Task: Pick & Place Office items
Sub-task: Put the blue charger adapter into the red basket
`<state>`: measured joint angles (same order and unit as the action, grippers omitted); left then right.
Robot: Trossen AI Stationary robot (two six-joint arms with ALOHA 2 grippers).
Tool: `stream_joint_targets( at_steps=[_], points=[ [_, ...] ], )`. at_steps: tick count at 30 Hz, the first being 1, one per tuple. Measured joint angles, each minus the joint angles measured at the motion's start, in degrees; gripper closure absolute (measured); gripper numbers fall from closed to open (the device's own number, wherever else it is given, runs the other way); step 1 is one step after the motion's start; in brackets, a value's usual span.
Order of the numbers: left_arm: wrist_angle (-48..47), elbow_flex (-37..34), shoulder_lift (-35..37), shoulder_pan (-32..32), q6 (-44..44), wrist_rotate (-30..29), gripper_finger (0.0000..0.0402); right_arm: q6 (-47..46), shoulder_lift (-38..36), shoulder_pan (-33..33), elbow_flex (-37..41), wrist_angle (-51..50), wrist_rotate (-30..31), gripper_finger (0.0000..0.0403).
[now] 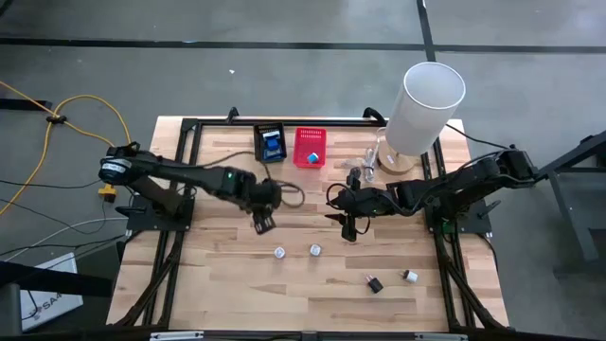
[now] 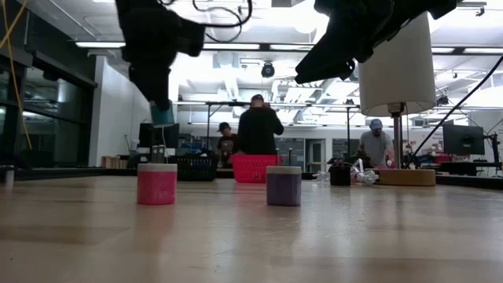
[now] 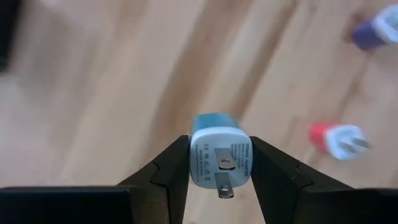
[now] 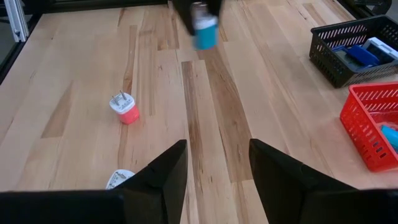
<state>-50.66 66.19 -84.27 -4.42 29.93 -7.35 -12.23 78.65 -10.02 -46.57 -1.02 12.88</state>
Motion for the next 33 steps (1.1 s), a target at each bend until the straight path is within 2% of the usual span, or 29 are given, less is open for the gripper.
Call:
stream_joint_targets(
  at_steps=[6, 10, 15, 21, 24, 28, 33],
  points=[
    [4.65, 0.00, 0.00, 8.31, -14.20, 0.18, 0.0263, -0.01, 0.00, 0.00, 0.00, 0.01, 0.01, 0.0243],
    [10.09, 0.00, 0.00, 14.08, -23.13, 4.09, 0.0263, 0.00, 0.00, 0.02, 0.00, 0.00, 0.00, 0.0243],
    [14.37, 0.00, -0.02, 19.80, -30.05, 7.65, 0.0263, -0.01, -0.01, 0.02, -0.01, 0.00, 0.00, 0.0243],
    [17.61, 0.13, -0.83, 25.27, -34.86, 8.23, 0.0263, -0.01, -0.01, 0.02, 0.00, 0.02, 0.02, 0.0243],
    [19.85, 0.64, -2.42, 27.84, -36.58, 10.86, 0.0263, 0.00, -0.01, 0.02, 0.00, 0.02, 0.02, 0.0243],
    [19.63, 4.36, -7.30, 30.41, -38.11, 13.74, 0.0263, -0.01, 0.00, 0.00, 0.00, 0.49, 0.00, 0.0243],
    [16.93, 12.47, -14.66, 32.59, -42.15, 16.20, 0.0263, 0.00, 0.00, 0.01, 0.00, 0.48, 0.01, 0.0243]
  ],
)
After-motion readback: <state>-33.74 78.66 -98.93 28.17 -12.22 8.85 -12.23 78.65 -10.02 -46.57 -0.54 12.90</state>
